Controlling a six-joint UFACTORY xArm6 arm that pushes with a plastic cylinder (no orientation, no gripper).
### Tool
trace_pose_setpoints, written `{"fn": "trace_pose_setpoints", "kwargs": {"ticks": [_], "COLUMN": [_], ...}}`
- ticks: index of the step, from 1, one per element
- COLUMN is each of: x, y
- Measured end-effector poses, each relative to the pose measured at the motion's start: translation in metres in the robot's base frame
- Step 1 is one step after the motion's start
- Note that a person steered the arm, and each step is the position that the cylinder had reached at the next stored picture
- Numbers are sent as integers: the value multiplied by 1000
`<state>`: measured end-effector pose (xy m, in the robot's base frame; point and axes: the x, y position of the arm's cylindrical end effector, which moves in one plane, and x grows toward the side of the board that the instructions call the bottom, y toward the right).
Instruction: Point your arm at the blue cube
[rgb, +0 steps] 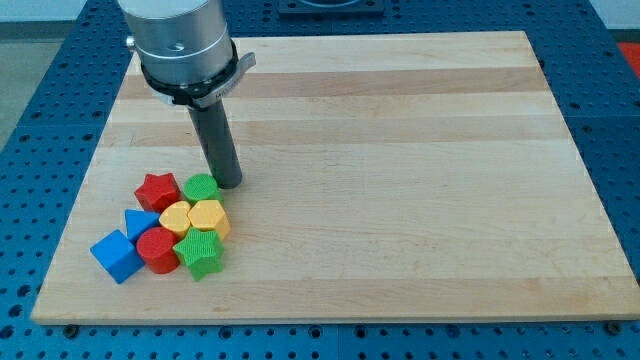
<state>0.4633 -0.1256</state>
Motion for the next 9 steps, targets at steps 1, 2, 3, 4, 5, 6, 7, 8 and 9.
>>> {"fn": "trace_pose_setpoints", "kwargs": {"ticks": [1, 2, 3, 4, 5, 6, 7, 8, 9], "x": [0, 0, 1, 24, 63, 102, 135, 155, 156], "y": [0, 20, 54, 67, 70, 70, 67, 43, 25]}}
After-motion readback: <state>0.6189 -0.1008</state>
